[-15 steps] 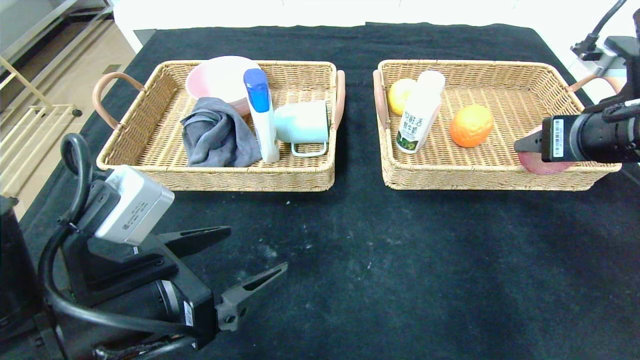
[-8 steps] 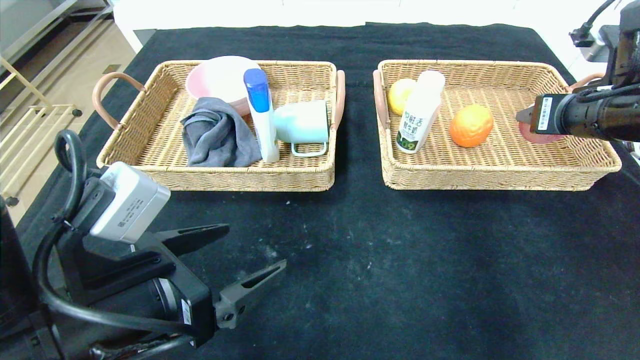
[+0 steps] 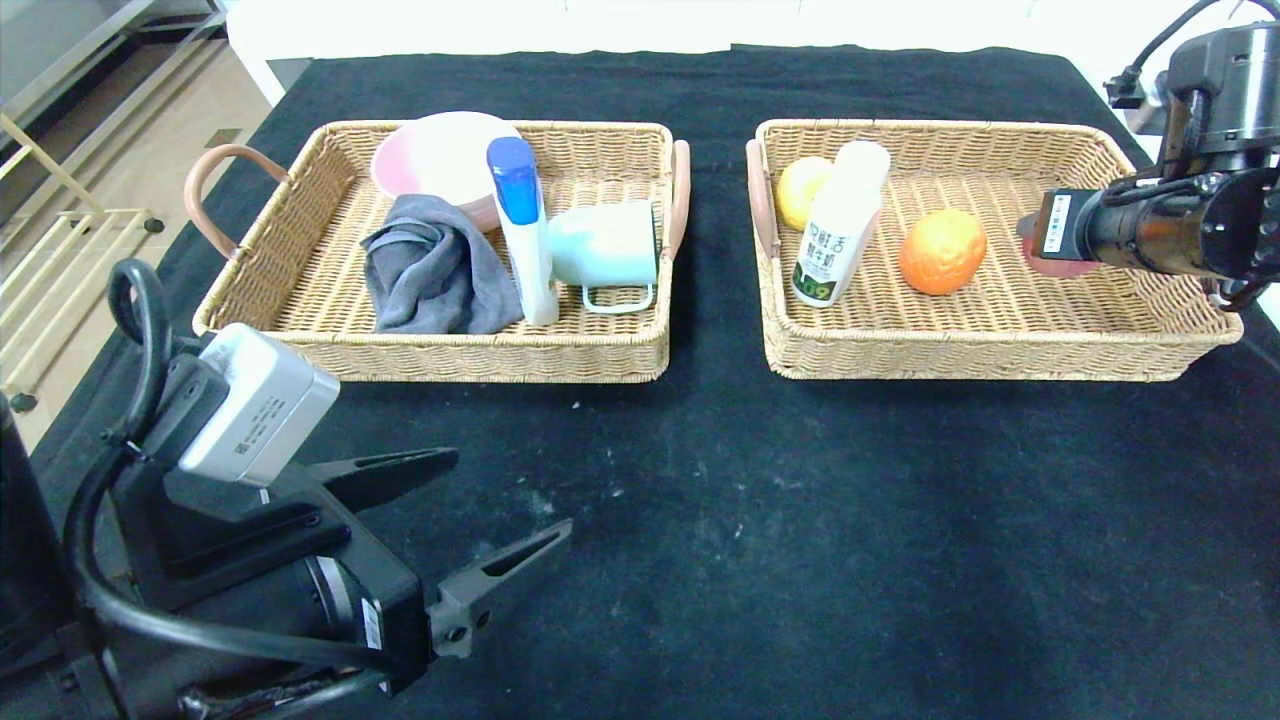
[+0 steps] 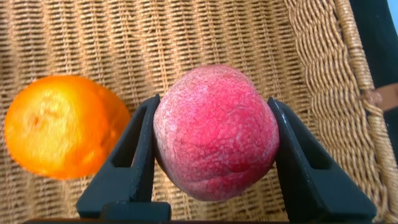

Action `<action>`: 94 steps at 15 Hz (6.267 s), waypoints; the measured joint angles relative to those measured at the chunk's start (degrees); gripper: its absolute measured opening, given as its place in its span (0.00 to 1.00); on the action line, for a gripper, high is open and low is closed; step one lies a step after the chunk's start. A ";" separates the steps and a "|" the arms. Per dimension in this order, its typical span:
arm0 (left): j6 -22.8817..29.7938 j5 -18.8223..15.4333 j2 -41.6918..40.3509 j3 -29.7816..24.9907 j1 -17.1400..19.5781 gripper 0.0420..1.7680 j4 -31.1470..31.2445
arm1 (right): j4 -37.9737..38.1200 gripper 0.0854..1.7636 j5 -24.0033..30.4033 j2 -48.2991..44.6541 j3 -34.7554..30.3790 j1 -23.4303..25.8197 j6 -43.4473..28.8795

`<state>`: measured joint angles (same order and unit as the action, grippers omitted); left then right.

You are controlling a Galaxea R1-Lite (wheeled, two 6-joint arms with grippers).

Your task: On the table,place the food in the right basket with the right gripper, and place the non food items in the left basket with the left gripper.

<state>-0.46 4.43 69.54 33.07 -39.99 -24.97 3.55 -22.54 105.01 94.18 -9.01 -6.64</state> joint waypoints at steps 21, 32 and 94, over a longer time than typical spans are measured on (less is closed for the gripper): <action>0.13 0.15 0.22 -0.06 0.13 0.97 -0.15 | 0.26 0.88 0.11 2.40 1.01 -0.85 -0.24; -1.38 9.26 -3.88 3.55 6.28 0.97 3.67 | 0.72 0.95 4.33 -27.54 -26.66 -6.01 5.30; -2.47 -5.58 -69.61 -33.02 40.29 0.97 25.89 | -3.82 0.96 23.55 -105.08 -94.18 8.68 8.01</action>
<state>-2.94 -1.16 -0.07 0.05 0.30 0.93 -0.27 1.01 -0.07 0.00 -0.33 1.37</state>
